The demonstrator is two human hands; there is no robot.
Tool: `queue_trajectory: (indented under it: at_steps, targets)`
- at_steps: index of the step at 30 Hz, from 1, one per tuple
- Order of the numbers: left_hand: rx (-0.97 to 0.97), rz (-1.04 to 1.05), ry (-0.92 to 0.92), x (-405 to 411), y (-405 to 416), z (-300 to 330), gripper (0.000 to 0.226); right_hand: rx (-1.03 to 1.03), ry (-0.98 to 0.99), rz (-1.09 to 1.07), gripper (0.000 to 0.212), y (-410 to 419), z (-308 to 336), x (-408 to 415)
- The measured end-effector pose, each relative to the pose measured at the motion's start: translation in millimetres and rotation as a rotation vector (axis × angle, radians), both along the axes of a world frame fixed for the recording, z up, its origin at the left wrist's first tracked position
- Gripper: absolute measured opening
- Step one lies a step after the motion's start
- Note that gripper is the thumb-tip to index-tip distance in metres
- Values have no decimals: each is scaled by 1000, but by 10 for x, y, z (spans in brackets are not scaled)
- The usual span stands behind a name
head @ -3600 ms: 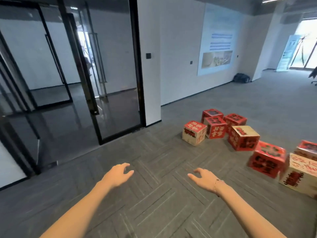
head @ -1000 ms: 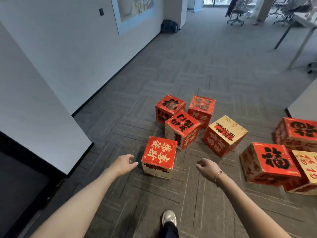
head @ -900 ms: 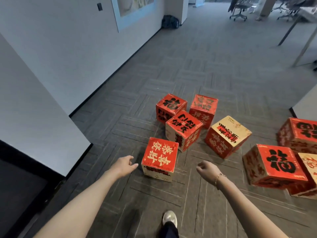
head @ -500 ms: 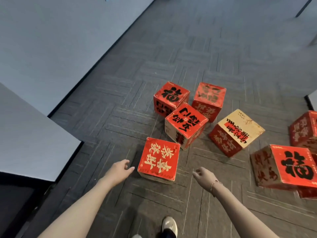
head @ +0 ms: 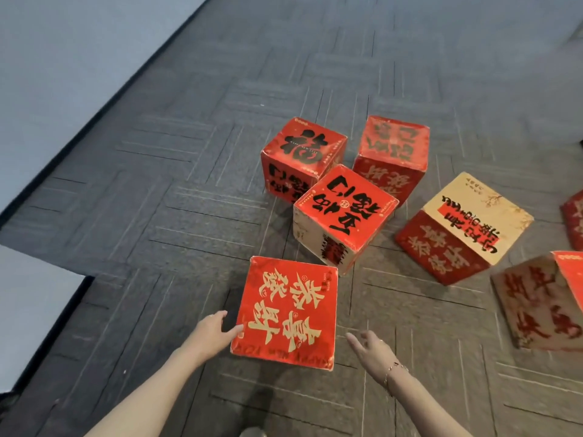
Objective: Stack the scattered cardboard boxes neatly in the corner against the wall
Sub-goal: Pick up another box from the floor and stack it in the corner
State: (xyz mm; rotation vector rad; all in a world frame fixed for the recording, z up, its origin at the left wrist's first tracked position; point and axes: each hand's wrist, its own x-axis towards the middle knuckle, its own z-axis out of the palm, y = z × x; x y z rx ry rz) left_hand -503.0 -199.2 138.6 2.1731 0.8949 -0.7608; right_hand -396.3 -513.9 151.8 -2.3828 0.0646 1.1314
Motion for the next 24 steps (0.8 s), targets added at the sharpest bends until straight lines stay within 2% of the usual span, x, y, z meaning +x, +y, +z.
queue_trajectory:
  at_steps: [7, 11, 15, 19, 24]
  targets:
    - [-99, 115, -45, 293, 210, -1343, 86, 53, 59, -82, 72, 276, -1322, 143]
    - [-216, 170, -157, 337, 90, -1782, 55, 106, 42, -139, 71, 428, -1669, 247]
    - [-187, 233, -263, 338, 21, -1879, 45, 136, 26, -190, 66, 511, -1783, 299]
    - [-181, 269, -235, 330, 57, -1793, 43, 113, 17, -225, 66, 523, -1721, 276]
    - [-164, 271, -196, 318, 117, -1540, 37, 73, 11, -268, 51, 530, -1481, 290]
